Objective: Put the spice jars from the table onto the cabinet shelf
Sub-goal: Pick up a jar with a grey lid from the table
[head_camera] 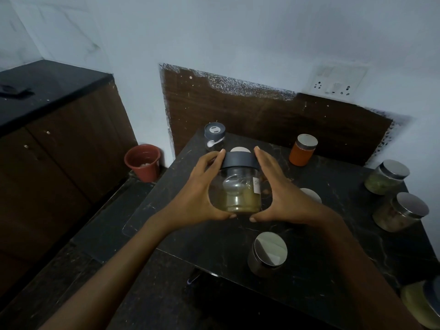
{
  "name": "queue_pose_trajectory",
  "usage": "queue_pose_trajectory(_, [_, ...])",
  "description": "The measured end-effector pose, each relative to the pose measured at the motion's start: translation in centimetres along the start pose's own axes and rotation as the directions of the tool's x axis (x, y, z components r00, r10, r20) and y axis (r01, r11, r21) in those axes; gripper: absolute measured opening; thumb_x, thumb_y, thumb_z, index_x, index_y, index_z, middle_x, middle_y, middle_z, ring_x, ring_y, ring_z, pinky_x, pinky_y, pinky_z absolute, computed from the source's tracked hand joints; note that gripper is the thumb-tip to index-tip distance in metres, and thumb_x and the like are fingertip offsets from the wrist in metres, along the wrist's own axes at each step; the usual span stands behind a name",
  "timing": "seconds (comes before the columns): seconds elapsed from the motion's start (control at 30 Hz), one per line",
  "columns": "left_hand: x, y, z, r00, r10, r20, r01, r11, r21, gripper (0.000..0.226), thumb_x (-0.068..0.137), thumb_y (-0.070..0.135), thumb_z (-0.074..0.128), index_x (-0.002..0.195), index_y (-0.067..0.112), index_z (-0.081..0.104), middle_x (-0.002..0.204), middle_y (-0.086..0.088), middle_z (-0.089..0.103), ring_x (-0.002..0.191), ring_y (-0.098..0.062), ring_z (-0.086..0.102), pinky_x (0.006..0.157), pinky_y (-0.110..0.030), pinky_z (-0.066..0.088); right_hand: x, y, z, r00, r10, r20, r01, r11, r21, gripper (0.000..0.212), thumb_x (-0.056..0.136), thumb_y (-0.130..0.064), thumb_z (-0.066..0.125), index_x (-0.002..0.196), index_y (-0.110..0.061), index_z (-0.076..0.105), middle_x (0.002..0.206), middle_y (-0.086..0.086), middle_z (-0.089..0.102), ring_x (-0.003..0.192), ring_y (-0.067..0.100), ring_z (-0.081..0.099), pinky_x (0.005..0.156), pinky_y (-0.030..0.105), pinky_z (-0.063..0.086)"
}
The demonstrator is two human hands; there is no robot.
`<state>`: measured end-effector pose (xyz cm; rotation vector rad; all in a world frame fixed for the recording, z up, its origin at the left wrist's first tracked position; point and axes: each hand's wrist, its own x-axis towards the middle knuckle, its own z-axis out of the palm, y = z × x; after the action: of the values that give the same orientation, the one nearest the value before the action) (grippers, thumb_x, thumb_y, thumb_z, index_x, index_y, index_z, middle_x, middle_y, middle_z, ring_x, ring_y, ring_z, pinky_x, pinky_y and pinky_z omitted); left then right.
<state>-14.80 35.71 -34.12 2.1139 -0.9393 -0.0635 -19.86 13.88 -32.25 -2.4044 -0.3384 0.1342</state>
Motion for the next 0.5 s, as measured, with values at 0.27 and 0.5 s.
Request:
queue_pose_trajectory(0.27, [-0.13,-0.56,0.32,0.997,-0.034,0.074,0.038,0.998,-0.043,0.13,0.062,0.037,0.086,0.147,0.032,-0.011,0.149,0.023,-0.005,0.14,0.0,0.007,0.112,-0.028,0.032,0.19,0.09,0.23,0.999,0.003,-0.047,-0.004,1.0,-0.01,0.13,0.058,-0.025,0.086,0.144,-0.041,-0.011,0.144,-0.026,0.004,0.127,0.001,0.024,0.084,0.009,0.034])
queue_pose_trajectory(0.5, [0.42,-0.07,0.15,1.0,0.015,0.024,-0.015,1.0,0.005,0.123,0.062,0.034,0.086,0.15,0.021,0.002,0.153,0.001,0.008,0.14,-0.014,0.017,0.106,-0.045,0.041,0.29,-0.42,0.29,0.999,-0.017,-0.041,0.017,1.0,0.008,0.133,0.057,-0.026,0.087,0.144,-0.039,-0.013,0.144,-0.028,-0.001,0.133,0.008,0.021,0.096,0.022,0.038])
